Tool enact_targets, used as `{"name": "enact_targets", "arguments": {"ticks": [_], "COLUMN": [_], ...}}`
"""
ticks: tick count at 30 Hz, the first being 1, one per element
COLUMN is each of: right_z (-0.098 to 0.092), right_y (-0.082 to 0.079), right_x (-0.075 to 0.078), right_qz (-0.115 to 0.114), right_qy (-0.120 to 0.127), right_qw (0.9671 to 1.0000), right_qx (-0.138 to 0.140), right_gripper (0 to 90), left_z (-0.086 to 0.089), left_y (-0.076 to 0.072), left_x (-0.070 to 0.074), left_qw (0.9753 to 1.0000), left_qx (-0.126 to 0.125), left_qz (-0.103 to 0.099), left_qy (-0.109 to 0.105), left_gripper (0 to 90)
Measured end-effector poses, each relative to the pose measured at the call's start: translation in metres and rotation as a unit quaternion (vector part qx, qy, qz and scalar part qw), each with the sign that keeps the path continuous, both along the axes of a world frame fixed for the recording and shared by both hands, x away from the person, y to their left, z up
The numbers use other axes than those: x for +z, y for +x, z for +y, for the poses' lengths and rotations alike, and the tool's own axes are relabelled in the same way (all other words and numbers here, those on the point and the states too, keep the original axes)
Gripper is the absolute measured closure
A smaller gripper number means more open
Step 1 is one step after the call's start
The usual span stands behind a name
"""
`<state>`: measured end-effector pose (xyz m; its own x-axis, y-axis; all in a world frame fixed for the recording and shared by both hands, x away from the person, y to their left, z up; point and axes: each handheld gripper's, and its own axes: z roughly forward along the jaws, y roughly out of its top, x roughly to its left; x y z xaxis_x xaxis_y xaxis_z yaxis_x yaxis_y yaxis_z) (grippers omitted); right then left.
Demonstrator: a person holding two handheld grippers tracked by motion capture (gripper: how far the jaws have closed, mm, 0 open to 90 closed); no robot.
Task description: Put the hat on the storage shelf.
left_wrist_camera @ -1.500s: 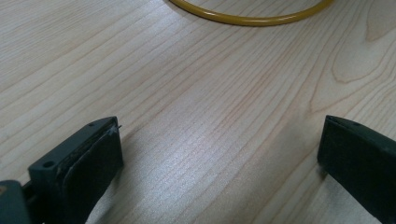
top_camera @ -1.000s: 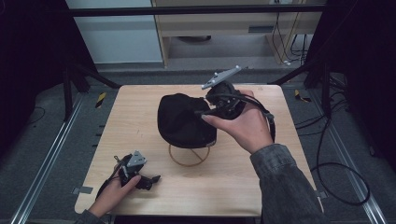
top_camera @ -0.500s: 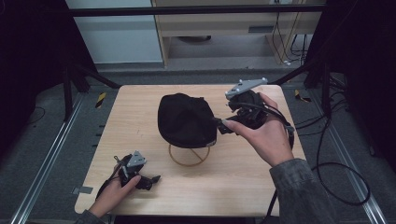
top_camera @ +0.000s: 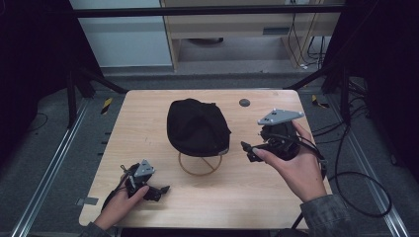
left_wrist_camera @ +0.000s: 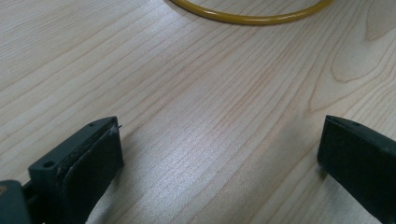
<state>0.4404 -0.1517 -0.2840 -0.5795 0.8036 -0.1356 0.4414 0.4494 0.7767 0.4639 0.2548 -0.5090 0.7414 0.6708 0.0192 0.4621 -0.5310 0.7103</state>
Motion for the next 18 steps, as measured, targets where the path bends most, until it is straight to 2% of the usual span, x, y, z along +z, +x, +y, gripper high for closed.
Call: {"name": "enact_targets", "arguments": {"ticks": [3, 7, 12, 18], "right_z": [-0.004, -0.006, 0.0, 0.003], "right_y": [-0.002, -0.002, -0.001, 0.003], "right_x": [-0.014, -0.04, -0.089, -0.133], "right_qz": [0.005, 0.03, 0.073, 0.111], "right_qy": [0.006, 0.009, 0.012, 0.009], "right_qw": [1.0, 0.9995, 0.9973, 0.9937], "right_qx": [-0.005, -0.006, 0.0, -0.004], "right_gripper": [11.9, 12.6, 14.7, 15.4], "left_z": [0.0, 0.0, 0.0, 0.0], "left_y": [0.0, 0.0, 0.0, 0.0], "left_x": [0.0, 0.0, 0.0, 0.0], "left_qw": [1.0, 1.0, 1.0, 1.0], "left_qx": [0.0, 0.0, 0.0, 0.0], "left_qz": [0.0, 0.001, 0.001, 0.001], "left_qy": [0.0, 0.002, 0.002, 0.002], "left_gripper": [0.0, 0.0, 0.0, 0.0]}}
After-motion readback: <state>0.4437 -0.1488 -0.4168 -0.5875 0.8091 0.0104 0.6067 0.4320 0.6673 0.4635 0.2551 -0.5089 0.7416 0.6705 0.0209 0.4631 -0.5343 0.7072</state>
